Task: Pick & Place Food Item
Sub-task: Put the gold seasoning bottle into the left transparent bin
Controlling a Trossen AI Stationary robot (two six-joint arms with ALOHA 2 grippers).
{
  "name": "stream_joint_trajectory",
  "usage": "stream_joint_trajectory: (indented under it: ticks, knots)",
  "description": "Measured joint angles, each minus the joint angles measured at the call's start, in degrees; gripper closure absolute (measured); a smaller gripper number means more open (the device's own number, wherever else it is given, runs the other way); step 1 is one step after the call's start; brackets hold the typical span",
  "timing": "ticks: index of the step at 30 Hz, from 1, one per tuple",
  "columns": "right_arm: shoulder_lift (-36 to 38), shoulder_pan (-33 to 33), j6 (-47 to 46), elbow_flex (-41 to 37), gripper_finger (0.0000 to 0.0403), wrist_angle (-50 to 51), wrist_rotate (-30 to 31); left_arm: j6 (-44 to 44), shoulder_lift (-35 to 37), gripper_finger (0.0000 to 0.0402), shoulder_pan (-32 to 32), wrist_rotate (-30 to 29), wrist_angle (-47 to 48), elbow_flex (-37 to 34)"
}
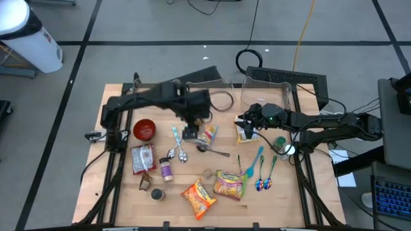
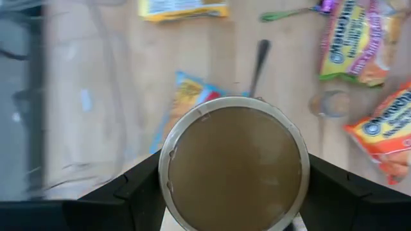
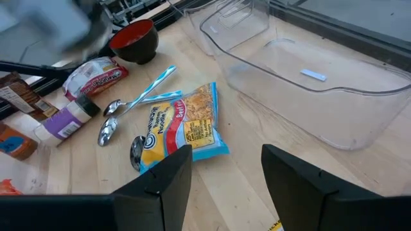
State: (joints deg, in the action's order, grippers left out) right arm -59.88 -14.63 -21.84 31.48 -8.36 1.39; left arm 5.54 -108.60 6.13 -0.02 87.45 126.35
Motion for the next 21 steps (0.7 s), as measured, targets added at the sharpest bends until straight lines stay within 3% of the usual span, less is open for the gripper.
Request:
stream_joint_trajectory:
  ticks: [3, 11, 21]
  knots:
    - [0.0, 0.0, -0.01, 0.0, 0.022, 0.0, -0.09, 0.15, 0.2, 0.0128, 2.75, -0.53, 2.75, 3.34]
    - [0.0, 0.0, -0.75, 0.0, 0.022, -0.02, -0.25, 1.43, 5.47, 0.0128, 11.17, -0.25, 2.69, 3.44]
    - [0.0, 0.07, -2.9, 0.0, 0.022, 0.02, -1.68, 3.05, 6.22, 0.0128, 25.28, -0.28, 2.59, 3.38]
